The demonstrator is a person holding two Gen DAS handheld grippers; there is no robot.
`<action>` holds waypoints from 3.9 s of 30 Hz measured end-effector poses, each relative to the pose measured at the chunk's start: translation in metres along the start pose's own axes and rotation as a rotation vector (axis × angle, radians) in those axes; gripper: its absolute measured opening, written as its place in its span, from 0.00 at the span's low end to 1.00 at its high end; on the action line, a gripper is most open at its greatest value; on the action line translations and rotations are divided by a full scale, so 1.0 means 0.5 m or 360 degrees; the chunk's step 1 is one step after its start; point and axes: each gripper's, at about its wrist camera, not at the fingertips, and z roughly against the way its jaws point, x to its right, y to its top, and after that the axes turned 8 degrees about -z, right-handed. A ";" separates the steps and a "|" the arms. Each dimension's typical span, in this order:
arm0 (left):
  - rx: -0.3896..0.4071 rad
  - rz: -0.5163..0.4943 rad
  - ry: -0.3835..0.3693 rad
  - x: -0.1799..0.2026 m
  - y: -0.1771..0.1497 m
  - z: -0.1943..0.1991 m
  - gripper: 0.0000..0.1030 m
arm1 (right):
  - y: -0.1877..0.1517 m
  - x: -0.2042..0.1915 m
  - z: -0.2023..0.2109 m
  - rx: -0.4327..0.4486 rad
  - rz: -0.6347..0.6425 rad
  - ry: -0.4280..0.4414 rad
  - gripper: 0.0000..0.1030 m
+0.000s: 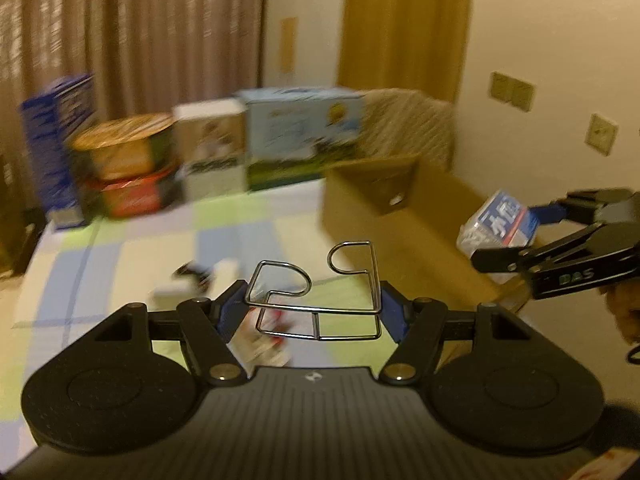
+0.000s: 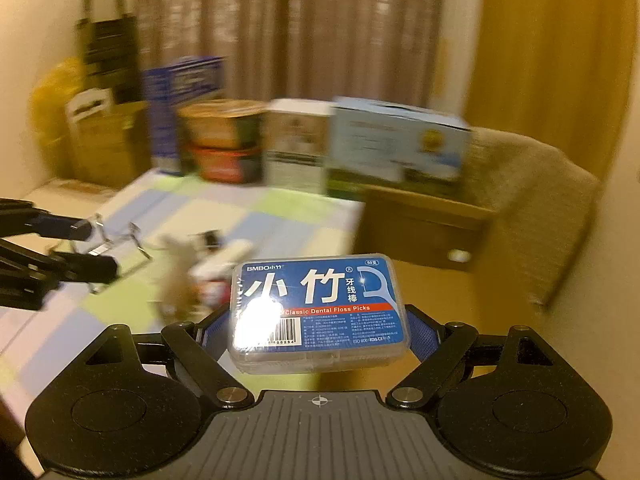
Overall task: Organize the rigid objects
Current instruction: 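Carry the floss box and wire rack into the cardboard box and release both, then move both grippers back toward the remaining objects on the table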
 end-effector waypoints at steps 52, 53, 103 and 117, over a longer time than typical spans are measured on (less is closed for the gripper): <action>-0.0090 -0.0075 -0.0095 0.089 0.030 -0.192 0.75 | -0.016 0.237 -0.110 -0.0139 -0.0332 -0.0122 0.81; -0.0094 -0.0071 -0.0089 0.084 0.027 -0.193 0.75 | -0.015 0.233 -0.117 -0.0147 -0.0331 -0.0116 0.81; -0.0209 0.0182 0.0336 -0.187 -0.206 0.076 0.78 | -0.088 -0.162 0.001 0.0010 -0.0188 0.0251 0.82; -0.0255 0.0199 0.0185 -0.211 -0.222 -0.059 0.78 | -0.137 -0.190 -0.208 -0.0189 -0.0076 0.0234 0.82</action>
